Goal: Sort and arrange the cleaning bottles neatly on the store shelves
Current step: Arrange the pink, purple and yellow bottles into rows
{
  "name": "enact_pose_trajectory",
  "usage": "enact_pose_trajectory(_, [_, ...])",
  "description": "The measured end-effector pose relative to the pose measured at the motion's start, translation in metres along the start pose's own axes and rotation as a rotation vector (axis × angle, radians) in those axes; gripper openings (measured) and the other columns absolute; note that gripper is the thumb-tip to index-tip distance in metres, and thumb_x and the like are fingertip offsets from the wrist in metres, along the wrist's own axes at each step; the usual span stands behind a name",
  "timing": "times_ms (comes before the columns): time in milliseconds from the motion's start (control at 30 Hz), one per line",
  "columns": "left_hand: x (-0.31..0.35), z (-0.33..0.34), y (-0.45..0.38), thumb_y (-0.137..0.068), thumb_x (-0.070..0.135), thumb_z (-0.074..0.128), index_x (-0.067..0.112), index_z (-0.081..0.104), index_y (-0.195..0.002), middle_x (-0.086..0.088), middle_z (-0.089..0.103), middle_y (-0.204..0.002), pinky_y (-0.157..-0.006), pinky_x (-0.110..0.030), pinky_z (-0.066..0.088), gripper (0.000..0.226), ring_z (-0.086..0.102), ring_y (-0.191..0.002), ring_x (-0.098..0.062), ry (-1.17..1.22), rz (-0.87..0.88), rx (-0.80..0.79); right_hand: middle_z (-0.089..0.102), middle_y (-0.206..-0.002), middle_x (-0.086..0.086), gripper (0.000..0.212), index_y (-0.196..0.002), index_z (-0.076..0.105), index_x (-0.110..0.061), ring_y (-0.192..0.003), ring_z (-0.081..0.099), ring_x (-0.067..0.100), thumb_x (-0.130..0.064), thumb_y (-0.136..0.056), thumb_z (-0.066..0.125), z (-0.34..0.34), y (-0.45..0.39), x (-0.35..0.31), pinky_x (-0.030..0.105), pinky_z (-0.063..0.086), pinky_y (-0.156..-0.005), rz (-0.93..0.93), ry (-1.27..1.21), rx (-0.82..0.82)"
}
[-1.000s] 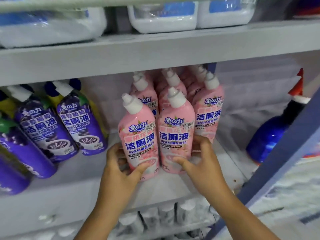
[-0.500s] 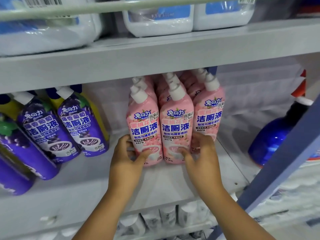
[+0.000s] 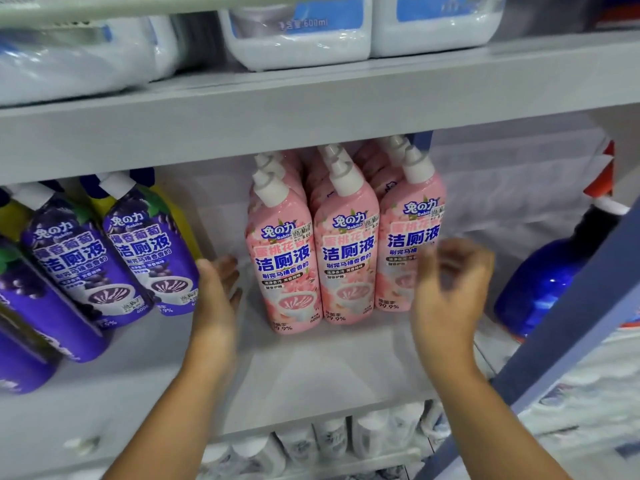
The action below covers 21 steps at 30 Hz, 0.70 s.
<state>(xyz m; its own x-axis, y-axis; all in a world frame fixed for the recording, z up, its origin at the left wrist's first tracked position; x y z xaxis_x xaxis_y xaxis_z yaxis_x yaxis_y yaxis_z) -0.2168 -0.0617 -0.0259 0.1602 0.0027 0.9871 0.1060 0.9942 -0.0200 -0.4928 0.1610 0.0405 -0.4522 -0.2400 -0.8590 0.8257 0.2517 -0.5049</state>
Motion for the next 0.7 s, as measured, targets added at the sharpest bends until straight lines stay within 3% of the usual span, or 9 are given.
enact_pose_trajectory(100, [0.018, 0.031, -0.017, -0.093, 0.078, 0.03, 0.031, 0.043, -0.152, 0.009, 0.049, -0.155, -0.123, -0.039, 0.027, 0.077, 0.043, -0.144, -0.009, 0.116, -0.035, -0.12, 0.063, -0.12, -0.009, 0.031, -0.126, 0.06, -0.023, -0.111, 0.06, 0.005, -0.039, -0.101, 0.052, 0.008, -0.049, 0.022, 0.017, 0.048, -0.095, 0.237, -0.12, 0.024])
enact_pose_trajectory(167, [0.034, 0.058, -0.02, -0.097, 0.074, 0.029, 0.033, 0.05, -0.145, 0.012, 0.064, -0.139, -0.115, -0.038, 0.041, 0.066, 0.058, -0.13, -0.007, 0.153, -0.01, -0.183, 0.067, -0.124, -0.016, 0.047, -0.133, 0.062, -0.027, -0.119, 0.061, 0.008, -0.057, -0.101, 0.045, 0.033, -0.072, 0.05, 0.031, 0.052, -0.097, 0.512, -0.272, -0.115])
enact_pose_trajectory(233, [0.036, 0.074, -0.025, -0.097, 0.073, 0.031, 0.028, 0.047, -0.15, 0.001, 0.066, -0.138, -0.111, -0.044, 0.046, 0.071, 0.064, -0.126, -0.02, 0.191, -0.074, -0.199, 0.069, -0.129, -0.005, 0.069, -0.137, 0.06, -0.025, -0.121, 0.065, 0.018, -0.074, -0.093, 0.04, 0.059, -0.08, 0.057, 0.039, 0.054, -0.094, 0.678, -0.505, -0.251])
enact_pose_trajectory(300, [0.034, 0.079, -0.03, -0.094, 0.077, 0.033, 0.023, 0.049, -0.15, -0.008, 0.064, -0.139, -0.11, -0.047, 0.045, 0.079, 0.062, -0.128, -0.029, 0.229, -0.162, -0.216, 0.071, -0.129, 0.008, 0.078, -0.14, 0.059, -0.02, -0.118, 0.068, 0.028, -0.078, -0.092, 0.037, 0.077, -0.081, 0.051, 0.048, 0.052, -0.101, 0.713, -0.595, -0.369])
enact_pose_trajectory(433, [0.028, 0.09, -0.03, -0.097, 0.074, 0.028, 0.017, 0.061, -0.139, -0.012, 0.067, -0.135, -0.107, -0.046, 0.046, 0.078, 0.064, -0.125, -0.03, 0.317, -0.235, -0.323, 0.065, -0.134, 0.019, 0.075, -0.135, 0.065, -0.014, -0.125, 0.063, 0.036, -0.072, -0.096, 0.038, 0.1, -0.068, 0.036, 0.05, 0.041, -0.114, 0.759, -0.687, -0.582])
enact_pose_trajectory(700, [0.029, 0.094, -0.022, -0.1, 0.069, 0.027, 0.017, 0.062, -0.138, -0.01, 0.071, -0.128, -0.097, -0.042, 0.052, 0.072, 0.069, -0.117, -0.027, 0.347, -0.218, -0.316, 0.071, -0.126, 0.016, 0.064, -0.117, 0.077, -0.015, -0.117, 0.068, 0.03, -0.063, -0.101, 0.038, 0.097, -0.066, 0.029, 0.043, 0.051, -0.099, 0.749, -0.659, -0.57])
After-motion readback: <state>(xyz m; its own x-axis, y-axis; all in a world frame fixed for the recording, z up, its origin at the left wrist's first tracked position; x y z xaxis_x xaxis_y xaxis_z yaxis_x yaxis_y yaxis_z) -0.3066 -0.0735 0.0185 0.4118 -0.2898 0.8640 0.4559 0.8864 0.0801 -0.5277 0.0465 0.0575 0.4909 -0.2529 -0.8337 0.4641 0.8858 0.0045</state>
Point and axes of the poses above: each hand's wrist, its own y-axis away from the middle knuckle, its own z-axis out of the palm, x = y × z, the point moved 10 cm from there along -y, towards the middle knuckle
